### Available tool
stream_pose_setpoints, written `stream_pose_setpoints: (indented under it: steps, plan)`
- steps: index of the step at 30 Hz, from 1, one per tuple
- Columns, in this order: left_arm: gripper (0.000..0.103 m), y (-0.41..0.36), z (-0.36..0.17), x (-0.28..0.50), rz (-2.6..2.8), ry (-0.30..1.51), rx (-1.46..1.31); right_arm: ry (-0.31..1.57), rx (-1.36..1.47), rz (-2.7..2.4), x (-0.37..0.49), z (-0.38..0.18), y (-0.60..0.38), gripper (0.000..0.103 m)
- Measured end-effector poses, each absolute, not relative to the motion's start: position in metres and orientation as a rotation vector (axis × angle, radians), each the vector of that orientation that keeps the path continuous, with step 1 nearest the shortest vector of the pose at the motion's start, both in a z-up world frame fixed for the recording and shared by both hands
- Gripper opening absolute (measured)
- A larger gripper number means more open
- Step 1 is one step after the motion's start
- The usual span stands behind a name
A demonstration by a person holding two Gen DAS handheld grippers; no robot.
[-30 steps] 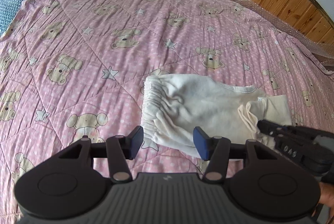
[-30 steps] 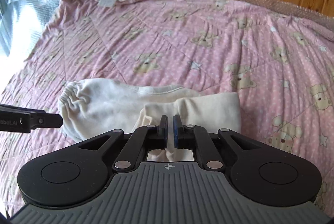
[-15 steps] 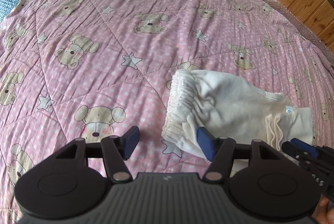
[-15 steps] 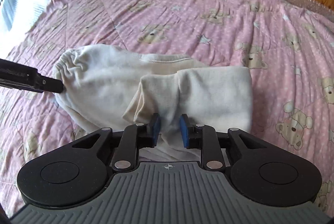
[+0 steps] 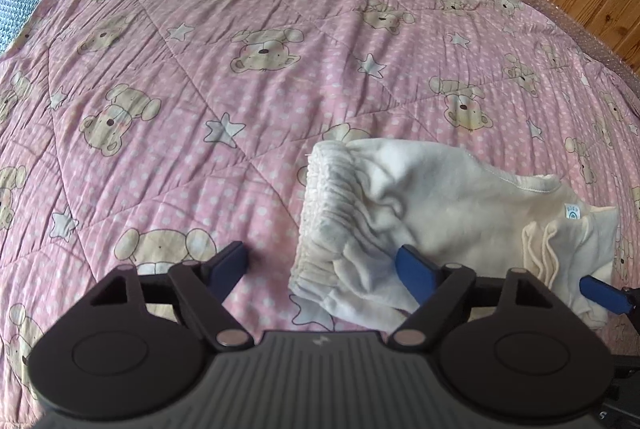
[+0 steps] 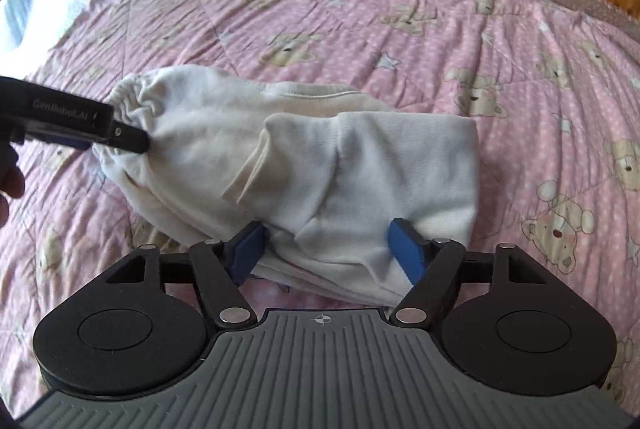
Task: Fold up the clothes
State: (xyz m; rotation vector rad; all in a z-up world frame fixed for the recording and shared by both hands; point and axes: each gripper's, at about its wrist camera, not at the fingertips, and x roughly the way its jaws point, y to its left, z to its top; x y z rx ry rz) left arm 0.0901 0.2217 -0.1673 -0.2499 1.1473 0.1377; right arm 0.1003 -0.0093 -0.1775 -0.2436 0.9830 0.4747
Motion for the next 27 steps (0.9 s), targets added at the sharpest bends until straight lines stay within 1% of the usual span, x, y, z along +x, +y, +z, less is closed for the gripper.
stream_pose_setpoints:
  steps: [1, 2, 3, 5, 6, 7, 8, 9, 11, 12, 13, 15, 17, 19, 21, 22, 26, 27]
  plan:
    - [0.067, 0.221, -0.166, 0.091, 0.133, 1.148, -0.252, 0.984, -0.251, 0.474, 0.100, -0.178, -0.008, 0.078]
    - [0.057, 0.220, -0.164, 0.092, 0.126, 1.149, -0.257, 0.982, -0.243, 0.472, 0.100, -0.178, -0.008, 0.079]
    - [0.050, 0.219, -0.162, 0.093, 0.124, 1.150, -0.256, 0.979, -0.234, 0.471, 0.099, -0.177, -0.009, 0.079]
    - [0.045, 0.214, -0.159, 0.095, 0.136, 1.152, -0.234, 0.968, -0.228, 0.471, 0.097, -0.178, -0.011, 0.079]
    - [0.041, 0.213, -0.158, 0.095, 0.144, 1.153, -0.223, 0.965, -0.219, 0.469, 0.096, -0.177, -0.012, 0.077]
    - [0.039, 0.212, -0.157, 0.095, 0.153, 1.154, -0.212, 0.962, -0.209, 0.467, 0.096, -0.175, -0.014, 0.075]
    - [0.035, 0.211, -0.156, 0.095, 0.160, 1.154, -0.208, 0.965, -0.164, 0.467, 0.098, -0.172, -0.019, 0.066]
    - [0.033, 0.211, -0.154, 0.095, 0.166, 1.152, -0.213, 0.968, -0.114, 0.469, 0.101, -0.168, -0.025, 0.056]
    - [0.030, 0.213, -0.151, 0.092, 0.173, 1.147, -0.228, 0.952, -0.023, 0.470, 0.103, -0.159, -0.036, 0.049]
    - [0.026, 0.214, -0.149, 0.091, 0.171, 1.144, -0.236, 0.943, 0.022, 0.471, 0.104, -0.154, -0.042, 0.050]
    - [0.025, 0.213, -0.147, 0.091, 0.170, 1.142, -0.240, 0.929, 0.047, 0.476, 0.105, -0.151, -0.045, 0.049]
    - [0.025, 0.210, -0.146, 0.091, 0.167, 1.141, -0.230, 0.938, 0.061, 0.475, 0.110, -0.153, -0.046, 0.032]
    - [0.024, 0.208, -0.145, 0.092, 0.167, 1.141, -0.222, 0.954, 0.013, 0.487, 0.111, -0.166, -0.038, 0.026]
    - [0.022, 0.207, -0.142, 0.091, 0.165, 1.135, -0.219, 0.948, -0.060, 0.503, 0.109, -0.175, -0.027, 0.028]
    - [0.019, 0.206, -0.135, 0.089, 0.165, 1.117, -0.218, 0.964, -0.085, 0.536, 0.108, -0.172, -0.020, 0.049]
    - [0.019, 0.204, -0.131, 0.088, 0.163, 1.105, -0.219, 0.967, -0.043, 0.548, 0.108, -0.169, -0.023, 0.052]
    - [0.018, 0.184, -0.108, 0.086, 0.136, 1.052, -0.161, 0.960, 0.175, 0.559, 0.109, -0.160, -0.047, 0.051]
    - [0.018, 0.175, -0.103, 0.087, 0.127, 1.037, -0.141, 0.955, 0.234, 0.552, 0.109, -0.158, -0.055, 0.049]
